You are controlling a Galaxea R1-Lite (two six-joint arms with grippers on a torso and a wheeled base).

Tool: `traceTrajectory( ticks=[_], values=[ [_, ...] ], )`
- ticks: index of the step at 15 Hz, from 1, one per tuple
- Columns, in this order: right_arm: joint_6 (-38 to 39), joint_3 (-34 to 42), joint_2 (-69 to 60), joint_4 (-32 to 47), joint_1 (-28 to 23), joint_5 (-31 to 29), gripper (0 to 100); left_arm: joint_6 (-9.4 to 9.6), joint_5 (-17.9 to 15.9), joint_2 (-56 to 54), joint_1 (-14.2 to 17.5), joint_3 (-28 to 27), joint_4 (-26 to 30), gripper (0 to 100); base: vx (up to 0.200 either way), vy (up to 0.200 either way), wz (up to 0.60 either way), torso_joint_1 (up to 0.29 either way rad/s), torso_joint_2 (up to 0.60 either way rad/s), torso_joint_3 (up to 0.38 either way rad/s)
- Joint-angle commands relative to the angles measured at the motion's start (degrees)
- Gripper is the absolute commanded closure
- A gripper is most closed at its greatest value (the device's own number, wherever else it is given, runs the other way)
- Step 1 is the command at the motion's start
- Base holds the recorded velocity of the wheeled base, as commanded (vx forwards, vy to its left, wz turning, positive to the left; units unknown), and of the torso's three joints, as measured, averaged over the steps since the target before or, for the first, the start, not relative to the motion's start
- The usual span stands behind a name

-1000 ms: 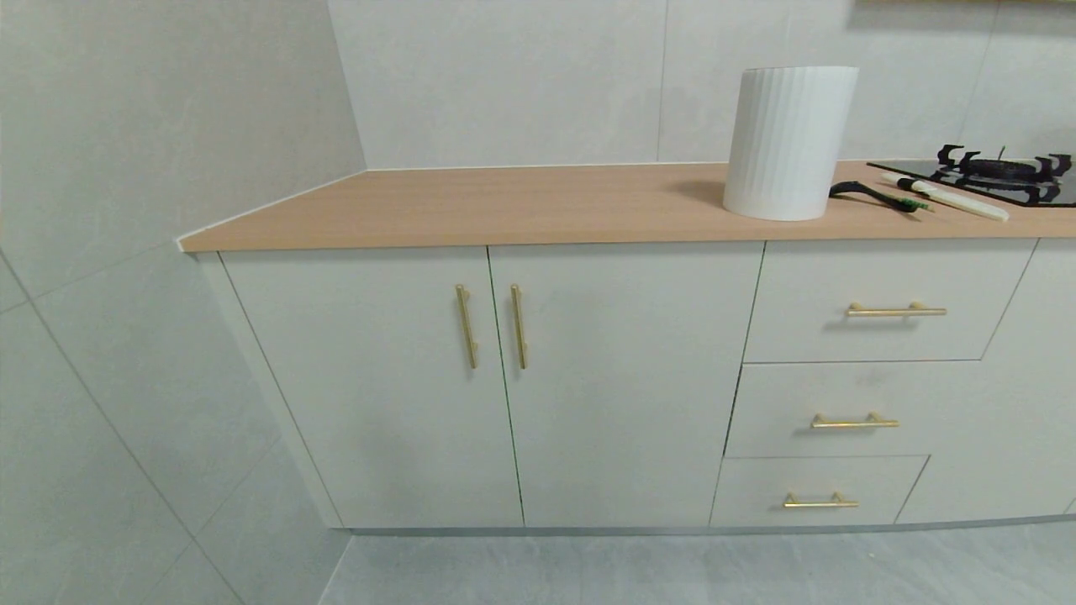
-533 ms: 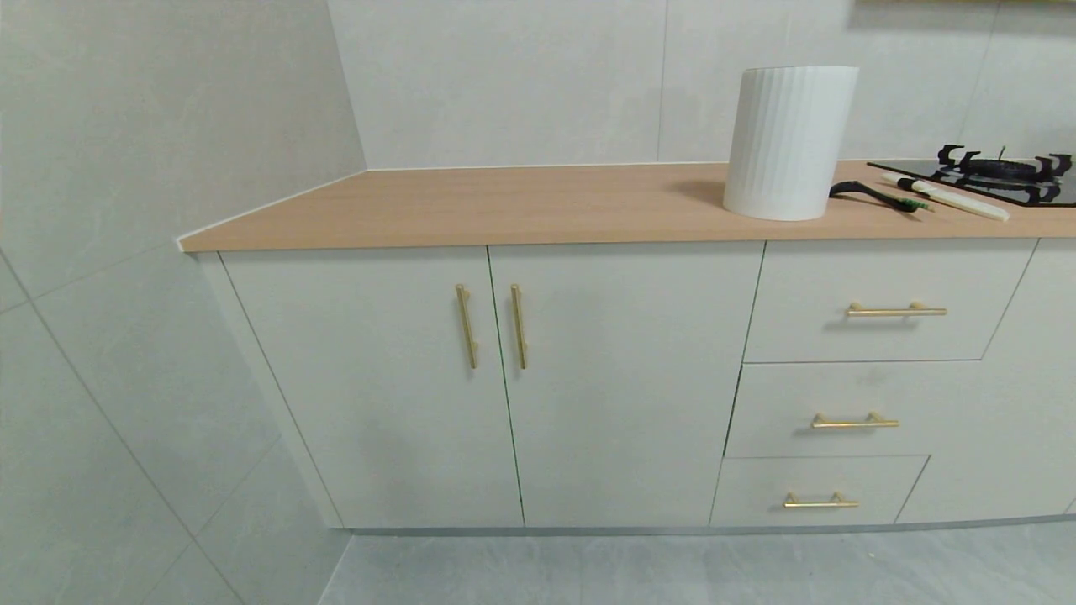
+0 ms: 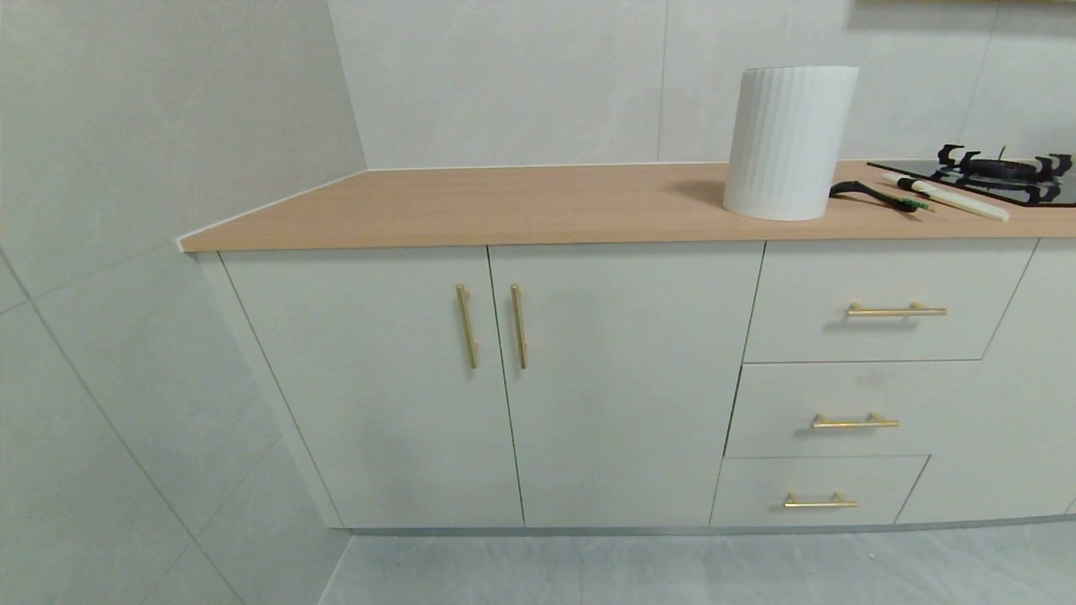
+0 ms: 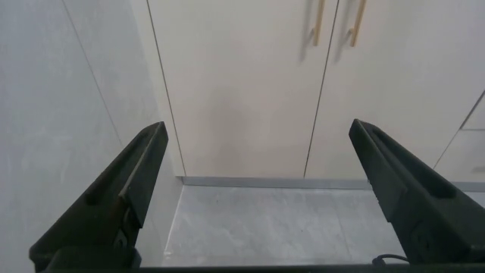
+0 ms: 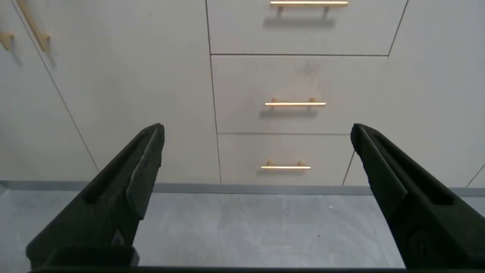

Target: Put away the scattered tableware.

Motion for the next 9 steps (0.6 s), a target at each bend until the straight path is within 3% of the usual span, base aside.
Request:
traceTrajectory(
  ticks=[1,9],
  values=[
    [0.0,0.0,0.1,0.0,0.0,0.0,0,-0.03,0.0,0.0,0.0,0.0,0.0,0,0.0,-0.2,0.0,0.007,0.0,-0.002],
    [0.1,0.0,0.0,0.0,0.0,-0.1,0,-0.12,0.0,0.0,0.0,0.0,0.0,0,0.0,-0.2,0.0,0.003,0.0,0.006]
  ],
)
